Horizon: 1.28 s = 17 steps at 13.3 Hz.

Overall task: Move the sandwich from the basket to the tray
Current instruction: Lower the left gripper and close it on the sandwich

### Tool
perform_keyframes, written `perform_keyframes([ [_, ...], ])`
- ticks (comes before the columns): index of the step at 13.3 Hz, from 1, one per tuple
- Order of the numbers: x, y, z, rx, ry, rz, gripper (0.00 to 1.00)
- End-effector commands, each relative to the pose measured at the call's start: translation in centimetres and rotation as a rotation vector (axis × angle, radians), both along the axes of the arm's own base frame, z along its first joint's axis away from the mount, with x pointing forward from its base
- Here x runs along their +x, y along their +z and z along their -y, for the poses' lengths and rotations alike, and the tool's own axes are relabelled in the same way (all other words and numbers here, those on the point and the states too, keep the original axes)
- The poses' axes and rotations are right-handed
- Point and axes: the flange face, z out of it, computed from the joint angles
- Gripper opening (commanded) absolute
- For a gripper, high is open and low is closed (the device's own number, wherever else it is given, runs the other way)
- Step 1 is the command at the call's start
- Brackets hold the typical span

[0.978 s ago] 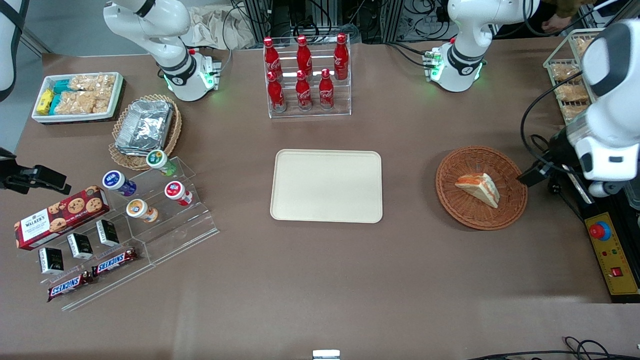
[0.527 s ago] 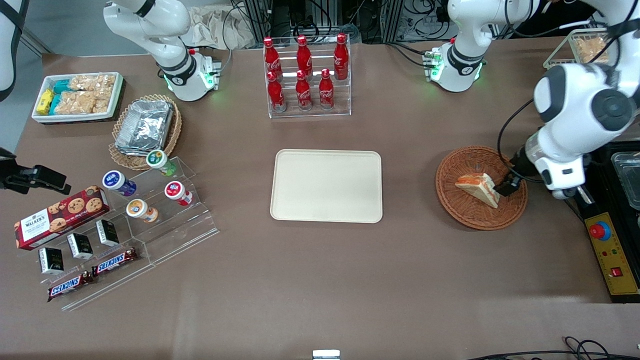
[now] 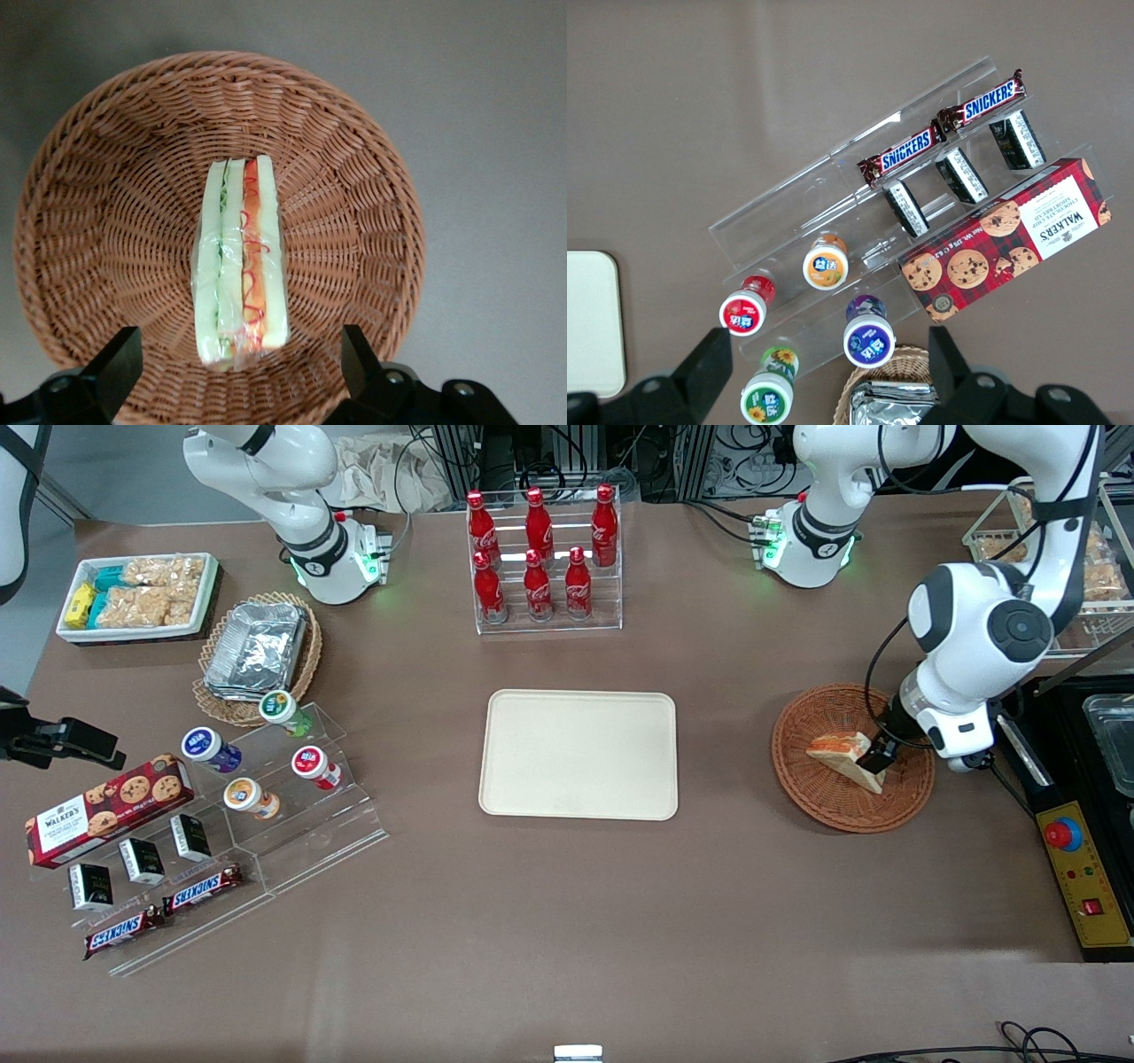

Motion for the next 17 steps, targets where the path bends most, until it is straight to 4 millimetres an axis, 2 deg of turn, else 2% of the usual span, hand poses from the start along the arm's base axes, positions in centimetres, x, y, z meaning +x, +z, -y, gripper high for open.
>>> perform_keyframes([
  [1,-1.1,-2.9,0.0,-0.009,0.026,0.039,1.0],
  [6,-2.3,-6.9,-0.2,-0.011,0.047,0.07,1.0],
  [7,-2.3,-7.3,-0.2,-0.011,0.048,0.07,0.72],
  [8,-2.3,-7.3,-0.1,-0.011,0.051,0.068,0.01],
  [10,-2.2,-7.3,-0.1,-0.012,0.065,0.068,0.0],
  [13,-1.3,-5.7,0.2,-0.017,0.091,0.098,0.0],
  [15,-0.6,-3.1,0.4,-0.013,0.063,0.105,0.0],
  [17,1.0,1.3,0.6,0.0,0.002,0.057,0.0],
])
